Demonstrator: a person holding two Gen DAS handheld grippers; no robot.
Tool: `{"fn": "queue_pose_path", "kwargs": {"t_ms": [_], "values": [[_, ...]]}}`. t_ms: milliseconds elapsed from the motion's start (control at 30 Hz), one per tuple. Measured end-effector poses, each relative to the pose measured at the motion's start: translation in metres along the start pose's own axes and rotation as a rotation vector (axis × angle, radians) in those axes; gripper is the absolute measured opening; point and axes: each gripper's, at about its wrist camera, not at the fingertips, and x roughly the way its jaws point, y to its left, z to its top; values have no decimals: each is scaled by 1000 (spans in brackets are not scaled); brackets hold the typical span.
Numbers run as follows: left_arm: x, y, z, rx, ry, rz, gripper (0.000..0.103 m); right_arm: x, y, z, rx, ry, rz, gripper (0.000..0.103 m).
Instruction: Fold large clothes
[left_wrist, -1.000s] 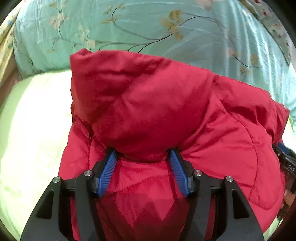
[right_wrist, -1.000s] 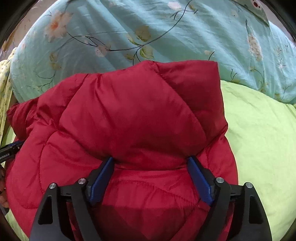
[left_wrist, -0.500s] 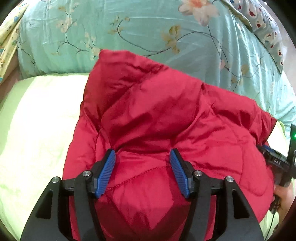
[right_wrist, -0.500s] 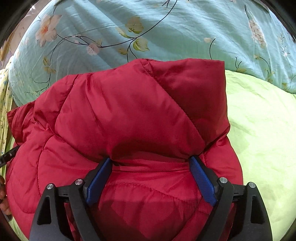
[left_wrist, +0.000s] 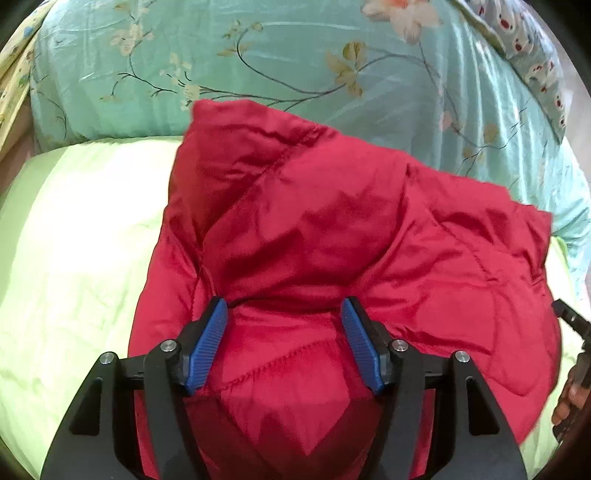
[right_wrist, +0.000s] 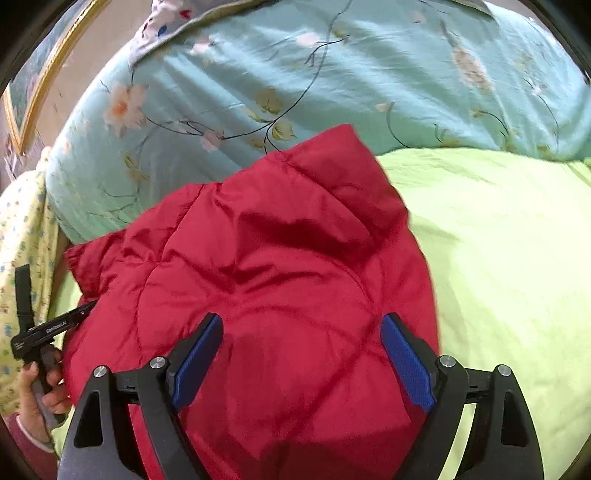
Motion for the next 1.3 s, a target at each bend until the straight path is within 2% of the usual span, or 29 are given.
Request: {"fn": "queue_pose_path", "kwargs": {"t_ms": [133,200,333,467,700,933,1067,1300], "values": [[-32,9,-11,-10,-32,-46,71,-12,-16,-9,22,10,-3,89],[-48,13,-18,-12,-56,-63,77,-15,-20,-13,35,19,-8,89],[-64,27,-32,-26,-74,-79,79,-18,-33,-21,65,44,-22,89],[-56,31,-33,-55,-77,-82,83,-20,-51,-31,119,55,-22,89],[-57,71,-41,-164,-38,-103,83,-10,-67,-34,191,70,37,89],[-40,92,-41,-254,7,-215,83,-1,-76,-33,263,86,93,89],[-27,102,-41,-322,31,-313,83,6,-79,-32,289,107,118,89],[-19,105,-37,-351,55,-368,84,15,-85,-32,320,116,149,90]]}}
